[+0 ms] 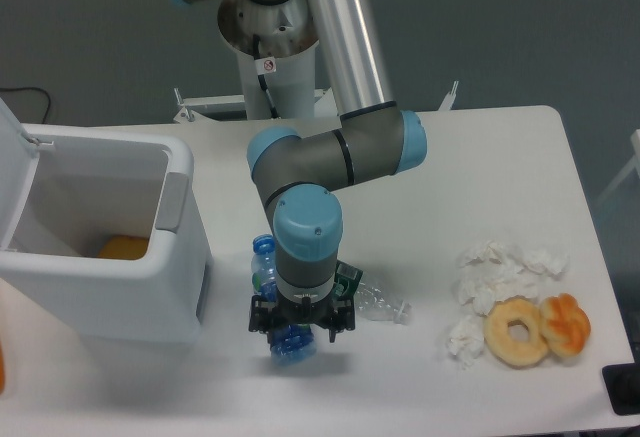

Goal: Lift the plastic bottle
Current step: 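Lower the gripper around the bottle's cap end and close on it, then hold the bottle and adjust the grip on its cap end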

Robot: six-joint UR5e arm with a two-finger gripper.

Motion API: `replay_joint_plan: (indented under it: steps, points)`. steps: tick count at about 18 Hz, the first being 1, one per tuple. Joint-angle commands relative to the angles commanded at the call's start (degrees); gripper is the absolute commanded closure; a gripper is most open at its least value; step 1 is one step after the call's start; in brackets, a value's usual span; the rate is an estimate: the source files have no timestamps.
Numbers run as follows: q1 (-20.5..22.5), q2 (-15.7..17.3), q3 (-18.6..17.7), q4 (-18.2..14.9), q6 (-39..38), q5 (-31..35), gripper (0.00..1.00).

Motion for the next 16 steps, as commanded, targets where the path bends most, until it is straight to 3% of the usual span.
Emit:
replay_joint_plan:
  steps: [16]
  points:
    - [-0.6,-1.1,0.3,0.2,-0.1,0.1,0.00]
